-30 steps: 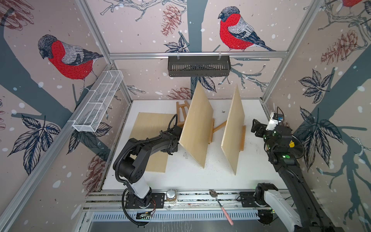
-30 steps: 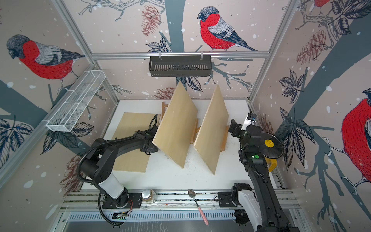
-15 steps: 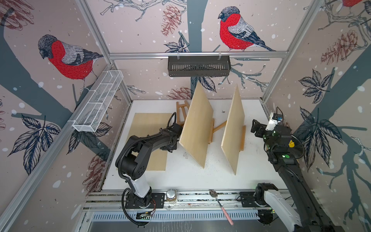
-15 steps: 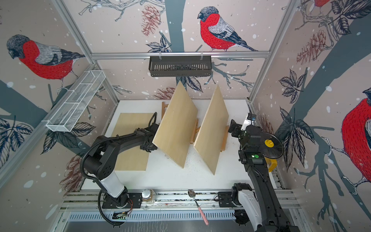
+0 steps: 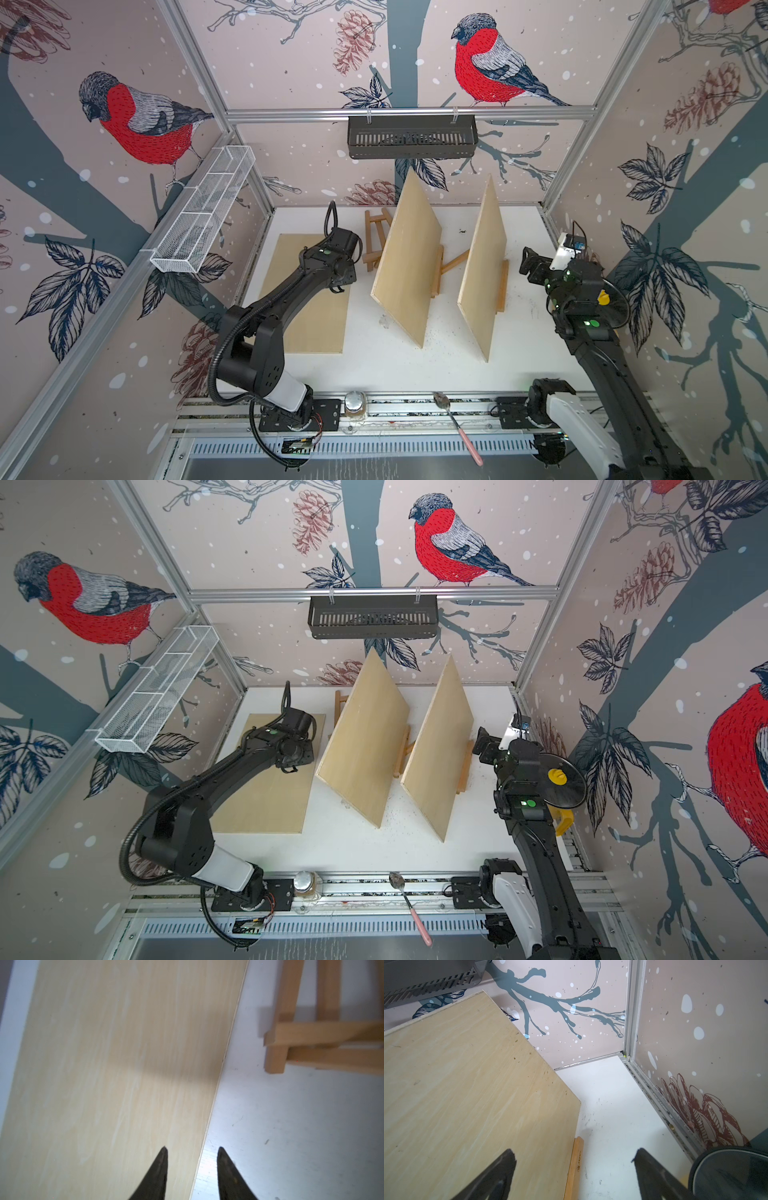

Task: Disassemble the easel
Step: Adjust the drawing board at the center of the board.

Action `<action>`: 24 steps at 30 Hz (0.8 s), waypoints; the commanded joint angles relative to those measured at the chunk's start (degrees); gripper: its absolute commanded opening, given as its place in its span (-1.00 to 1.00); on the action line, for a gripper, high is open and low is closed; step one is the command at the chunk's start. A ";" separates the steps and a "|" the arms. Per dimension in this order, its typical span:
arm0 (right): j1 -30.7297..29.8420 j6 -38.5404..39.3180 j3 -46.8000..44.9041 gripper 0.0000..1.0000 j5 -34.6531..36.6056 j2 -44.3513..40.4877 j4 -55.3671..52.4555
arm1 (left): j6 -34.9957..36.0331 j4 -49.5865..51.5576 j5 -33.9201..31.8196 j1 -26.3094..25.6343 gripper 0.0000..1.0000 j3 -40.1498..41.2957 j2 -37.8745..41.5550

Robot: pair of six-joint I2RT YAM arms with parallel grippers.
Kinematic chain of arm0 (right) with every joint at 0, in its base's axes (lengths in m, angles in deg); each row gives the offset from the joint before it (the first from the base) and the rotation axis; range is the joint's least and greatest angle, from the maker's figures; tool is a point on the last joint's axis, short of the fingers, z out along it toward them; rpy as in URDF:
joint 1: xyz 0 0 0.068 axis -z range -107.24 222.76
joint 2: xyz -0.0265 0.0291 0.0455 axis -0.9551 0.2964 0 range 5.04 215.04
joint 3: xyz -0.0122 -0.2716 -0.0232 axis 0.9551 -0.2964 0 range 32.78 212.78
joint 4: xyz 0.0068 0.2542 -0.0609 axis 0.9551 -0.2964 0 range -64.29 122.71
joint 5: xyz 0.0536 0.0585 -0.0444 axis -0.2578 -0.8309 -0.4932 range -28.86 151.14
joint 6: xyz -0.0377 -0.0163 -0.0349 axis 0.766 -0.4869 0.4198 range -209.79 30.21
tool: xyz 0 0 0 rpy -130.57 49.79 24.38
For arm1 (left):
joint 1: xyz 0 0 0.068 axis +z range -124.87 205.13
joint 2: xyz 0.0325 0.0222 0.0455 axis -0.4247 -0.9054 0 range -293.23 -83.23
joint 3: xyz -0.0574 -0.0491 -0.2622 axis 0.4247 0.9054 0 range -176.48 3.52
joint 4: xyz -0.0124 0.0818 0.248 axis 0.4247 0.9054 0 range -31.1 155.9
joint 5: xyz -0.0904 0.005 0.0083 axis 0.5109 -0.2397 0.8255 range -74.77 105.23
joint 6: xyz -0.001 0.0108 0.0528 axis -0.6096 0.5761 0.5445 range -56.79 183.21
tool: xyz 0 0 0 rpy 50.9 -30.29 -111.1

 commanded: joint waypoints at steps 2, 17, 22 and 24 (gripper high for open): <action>-0.06 -0.50 0.50 0.82 0.05 0.47 1.76 | 3.47 -1.49 3.31 1.89 -0.21 -5.96 0.63; -0.14 0.47 5.33 0.83 0.37 3.49 0.45 | 5.31 -3.54 12.78 4.21 -0.23 -37.08 -29.83; -0.23 0.60 5.69 0.83 1.08 4.05 0.23 | 3.75 -2.69 16.86 5.82 -0.24 -44.40 -38.61; -0.23 0.62 5.87 0.83 1.27 4.53 0.01 | 3.45 -2.22 17.30 5.91 -0.22 -47.25 -41.57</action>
